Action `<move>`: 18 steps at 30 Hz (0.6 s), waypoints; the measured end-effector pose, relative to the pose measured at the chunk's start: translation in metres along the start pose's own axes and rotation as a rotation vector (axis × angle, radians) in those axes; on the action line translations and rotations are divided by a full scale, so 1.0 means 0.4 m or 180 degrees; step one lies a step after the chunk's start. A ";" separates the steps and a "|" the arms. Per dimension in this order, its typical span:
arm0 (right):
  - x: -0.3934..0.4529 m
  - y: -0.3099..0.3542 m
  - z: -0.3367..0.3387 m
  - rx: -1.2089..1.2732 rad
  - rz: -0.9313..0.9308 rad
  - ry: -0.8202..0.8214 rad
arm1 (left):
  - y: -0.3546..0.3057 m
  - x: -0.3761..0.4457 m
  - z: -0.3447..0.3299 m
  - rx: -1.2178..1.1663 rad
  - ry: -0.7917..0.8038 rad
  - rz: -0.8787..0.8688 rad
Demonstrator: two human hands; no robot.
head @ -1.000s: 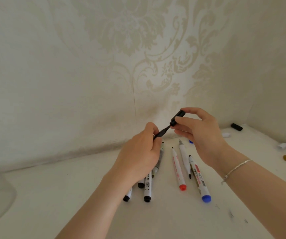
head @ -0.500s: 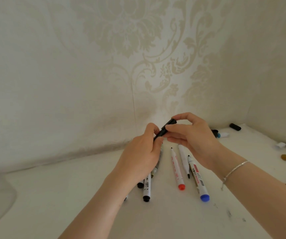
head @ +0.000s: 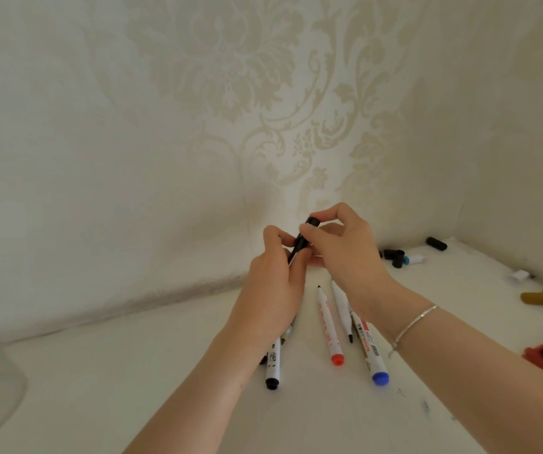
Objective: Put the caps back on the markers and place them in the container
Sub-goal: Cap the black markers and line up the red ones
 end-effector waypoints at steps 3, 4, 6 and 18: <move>-0.005 0.012 0.013 -0.0802 0.0259 0.0046 | -0.026 0.007 -0.033 -0.0284 0.0117 0.0170; -0.003 0.015 0.032 -0.0920 0.0250 0.0013 | -0.039 0.008 -0.054 -0.0372 0.0270 0.0255; 0.011 0.009 0.102 -0.1091 0.0082 -0.0091 | -0.065 0.007 -0.105 -0.0367 0.0676 0.0356; -0.105 -0.140 0.530 -0.3982 -0.1557 0.1344 | -0.111 -0.146 -0.403 0.0043 0.2860 0.1544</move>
Point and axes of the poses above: each hand's wrist, its own x-axis towards the middle knuckle, its own z-axis out of the back of the hand, y = z × x, the point moved 5 cm from there along x, towards the middle knuckle, and after that the axes turned 11 degrees about -x, right-handed, at the moved point
